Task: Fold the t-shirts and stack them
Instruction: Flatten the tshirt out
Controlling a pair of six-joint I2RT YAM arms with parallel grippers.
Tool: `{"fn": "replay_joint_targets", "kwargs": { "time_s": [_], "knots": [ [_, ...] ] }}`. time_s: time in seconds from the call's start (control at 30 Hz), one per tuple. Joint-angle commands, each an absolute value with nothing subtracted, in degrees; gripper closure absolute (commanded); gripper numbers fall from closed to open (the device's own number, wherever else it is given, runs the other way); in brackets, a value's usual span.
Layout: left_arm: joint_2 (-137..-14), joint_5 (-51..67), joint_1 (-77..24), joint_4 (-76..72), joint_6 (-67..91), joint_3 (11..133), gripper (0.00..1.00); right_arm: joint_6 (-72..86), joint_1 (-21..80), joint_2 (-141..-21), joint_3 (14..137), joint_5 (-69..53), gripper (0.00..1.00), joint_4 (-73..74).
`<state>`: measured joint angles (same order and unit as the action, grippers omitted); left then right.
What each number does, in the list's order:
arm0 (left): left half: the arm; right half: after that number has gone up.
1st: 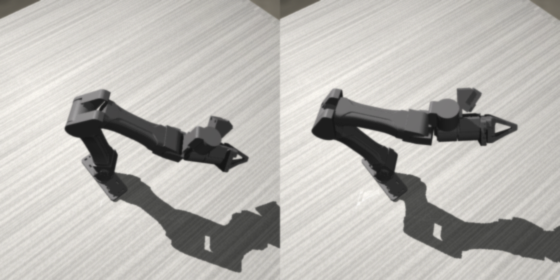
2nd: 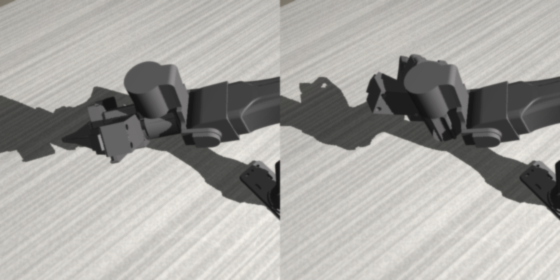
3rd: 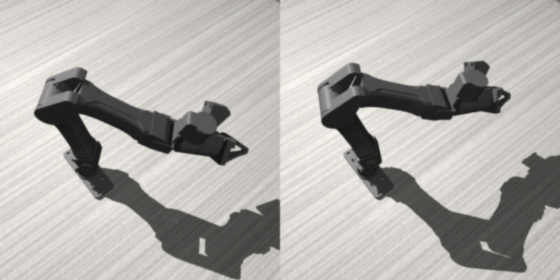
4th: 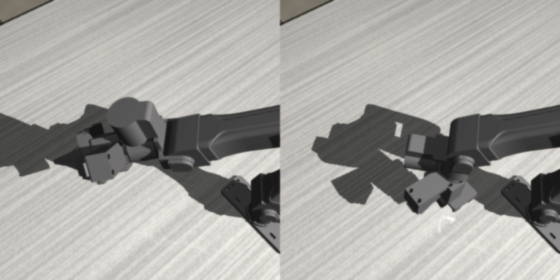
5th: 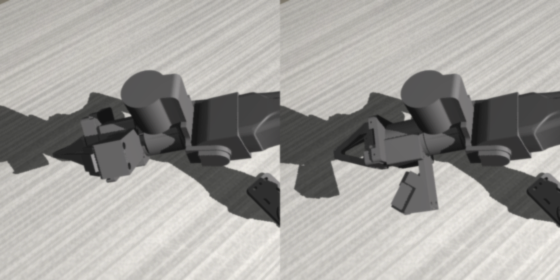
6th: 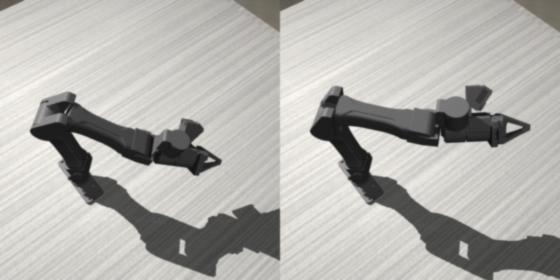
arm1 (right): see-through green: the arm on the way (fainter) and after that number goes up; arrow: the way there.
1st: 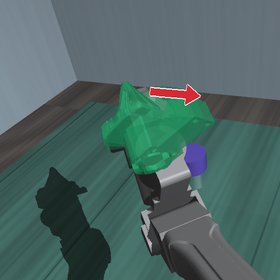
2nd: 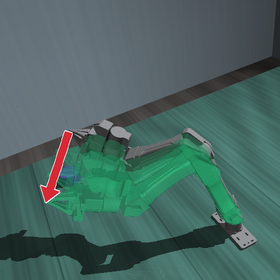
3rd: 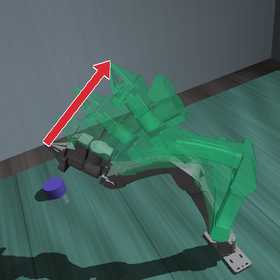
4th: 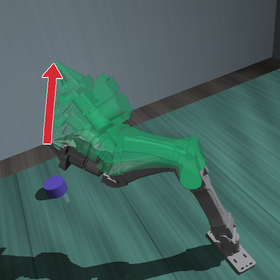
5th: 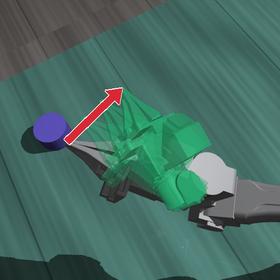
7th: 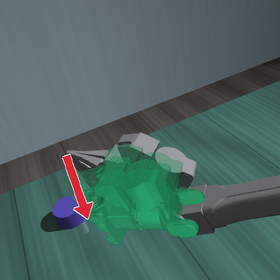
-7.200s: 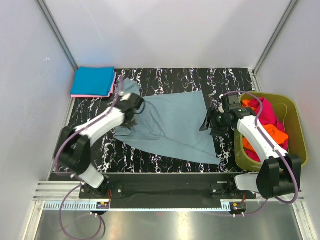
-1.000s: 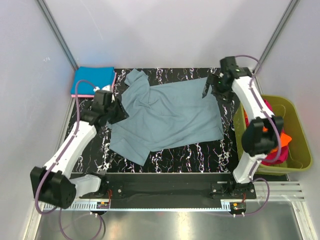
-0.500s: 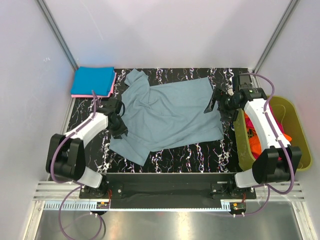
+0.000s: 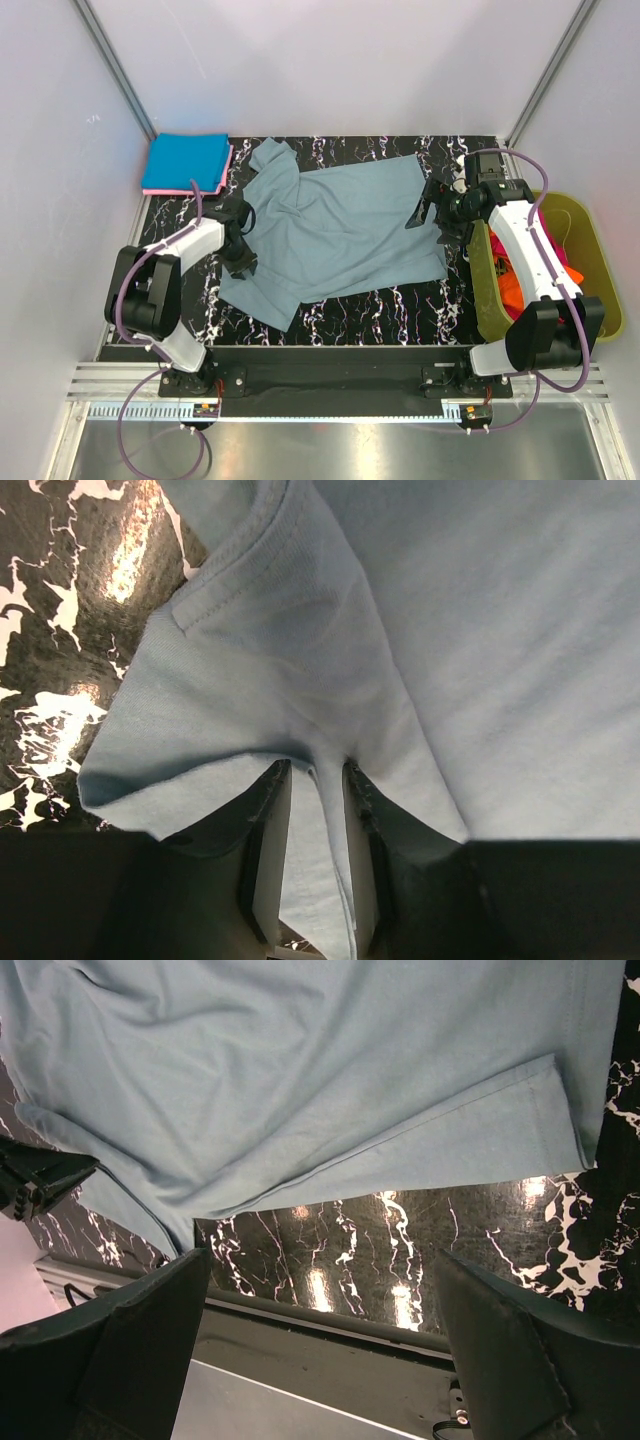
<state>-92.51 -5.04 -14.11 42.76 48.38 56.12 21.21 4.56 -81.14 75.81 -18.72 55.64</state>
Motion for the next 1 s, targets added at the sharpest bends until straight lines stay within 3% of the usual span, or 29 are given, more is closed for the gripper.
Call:
{"fn": "replay_joint_targets", "kwargs": {
  "time_s": [0.0,0.5,0.97],
  "knots": [
    [-93.43,-7.03,-13.80,42.19,49.39,57.74,0.67,19.86,4.92,-79.98,75.67,-20.30,0.00,54.58],
    [-92.99,-8.96,-13.80,43.42,48.87,54.93,0.65,20.56,4.92,-80.42,75.41,-21.62,0.00,53.35],
    [-88.24,-10.11,-13.80,43.24,48.08,53.36,0.83,21.53,5.10,-81.56,74.45,-22.41,0.00,52.30]
  ]
}}
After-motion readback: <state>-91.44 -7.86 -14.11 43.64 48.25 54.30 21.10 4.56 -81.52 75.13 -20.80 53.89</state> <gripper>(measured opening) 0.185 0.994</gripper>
